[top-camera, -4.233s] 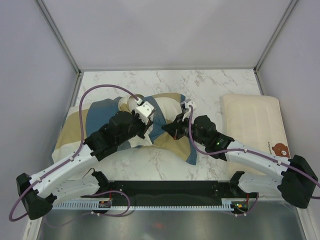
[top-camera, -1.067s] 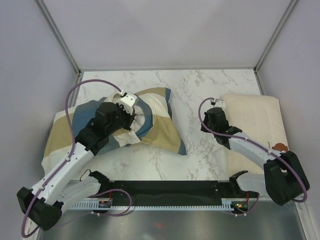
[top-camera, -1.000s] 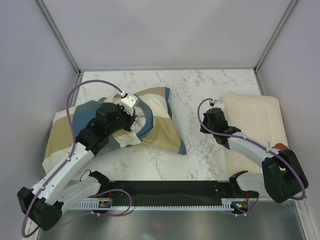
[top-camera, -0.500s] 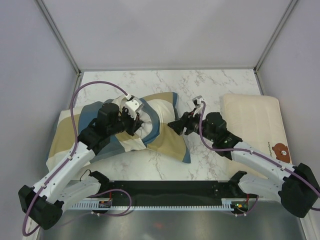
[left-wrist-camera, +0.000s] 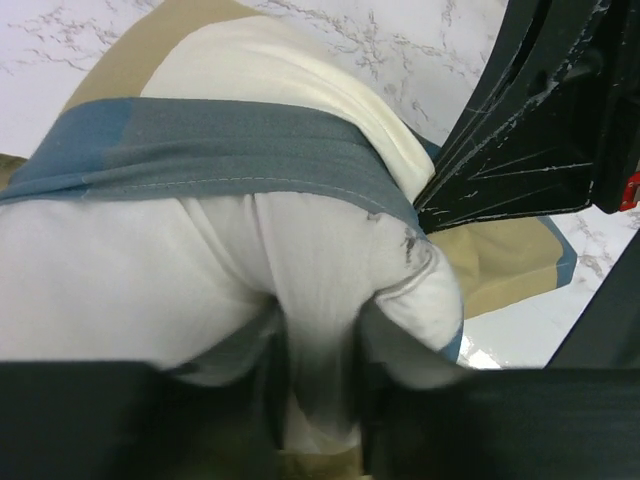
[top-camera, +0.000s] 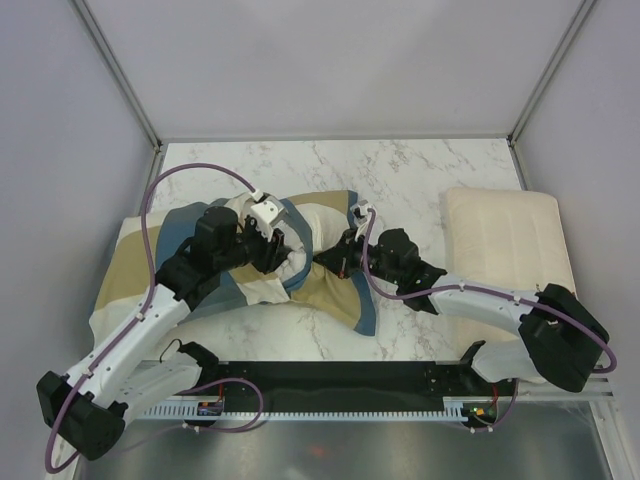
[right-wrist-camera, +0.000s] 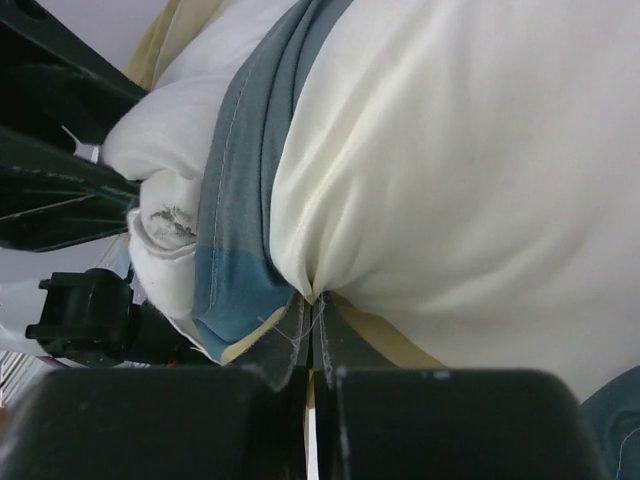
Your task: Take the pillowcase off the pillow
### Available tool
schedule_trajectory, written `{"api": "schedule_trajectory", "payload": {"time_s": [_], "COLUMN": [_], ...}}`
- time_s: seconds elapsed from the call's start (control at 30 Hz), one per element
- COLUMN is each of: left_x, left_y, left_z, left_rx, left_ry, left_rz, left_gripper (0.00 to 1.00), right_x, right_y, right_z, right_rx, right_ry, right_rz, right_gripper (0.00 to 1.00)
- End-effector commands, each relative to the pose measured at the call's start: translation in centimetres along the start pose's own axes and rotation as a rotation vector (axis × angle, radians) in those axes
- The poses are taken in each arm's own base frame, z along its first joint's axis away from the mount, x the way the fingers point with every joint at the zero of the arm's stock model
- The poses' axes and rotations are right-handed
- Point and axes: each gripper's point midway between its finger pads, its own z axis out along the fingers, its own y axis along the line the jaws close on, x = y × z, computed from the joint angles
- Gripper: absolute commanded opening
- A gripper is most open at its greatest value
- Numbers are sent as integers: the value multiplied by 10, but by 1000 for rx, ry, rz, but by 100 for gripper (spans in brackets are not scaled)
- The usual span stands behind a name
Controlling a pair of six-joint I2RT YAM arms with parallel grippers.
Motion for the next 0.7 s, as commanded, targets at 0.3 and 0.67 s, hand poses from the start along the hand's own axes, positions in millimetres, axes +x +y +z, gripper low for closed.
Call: {"api": "schedule_trajectory", "payload": {"time_s": [0.3,0.67], "left_x": [-73,-41], "left_y": [-24,-35], "left_z": [-41,-33], "left_rx": [67,93], "left_ry": [-265,-154], "left_rz": [9,10], "left_gripper": [87,97], "right_x": [-21,-18], "right_y": [32,33], "right_z": [9,13], "right_rx": [-83,-89], "right_ry": [-60,-48], "right_rz": [-30,-24], "right_gripper": [0,0]}}
